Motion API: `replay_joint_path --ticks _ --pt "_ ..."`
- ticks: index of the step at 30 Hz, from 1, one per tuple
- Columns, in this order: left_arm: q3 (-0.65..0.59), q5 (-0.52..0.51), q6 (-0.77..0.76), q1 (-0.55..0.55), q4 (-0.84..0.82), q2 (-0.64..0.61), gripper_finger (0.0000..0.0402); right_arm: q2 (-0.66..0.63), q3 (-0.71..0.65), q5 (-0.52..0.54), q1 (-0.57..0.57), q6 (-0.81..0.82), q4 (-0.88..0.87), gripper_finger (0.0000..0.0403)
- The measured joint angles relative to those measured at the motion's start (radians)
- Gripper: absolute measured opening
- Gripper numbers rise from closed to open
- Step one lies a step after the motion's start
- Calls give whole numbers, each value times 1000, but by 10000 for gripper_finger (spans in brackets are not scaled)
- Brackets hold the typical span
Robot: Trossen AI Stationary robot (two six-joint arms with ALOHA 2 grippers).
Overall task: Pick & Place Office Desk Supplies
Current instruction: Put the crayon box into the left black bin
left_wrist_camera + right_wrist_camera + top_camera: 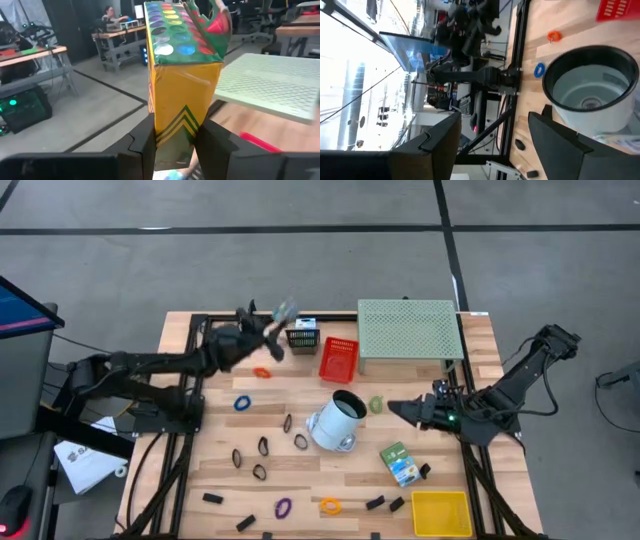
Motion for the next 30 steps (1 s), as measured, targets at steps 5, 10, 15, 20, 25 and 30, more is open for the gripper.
replay_joint_path --ticks 5,10,15,20,25,30 --pt "108 117 -1 126 1 165 106 0 0 0 -20 -7 -3 230" --pt "210 189 -5 166 3 328 106 0 0 2 -23 -23 2 230" --pt "225 230 -67 148 -56 377 106 0 0 23 -19 -24 7 230" --pt "225 229 -80 86 -159 340 106 0 0 51 -5 -27 9 230" --pt "225 211 -138 24 -266 331 106 0 0 53 -6 -44 7 230" --pt "225 120 -209 -55 -306 330 106 0 0 53 -6 -49 6 230"
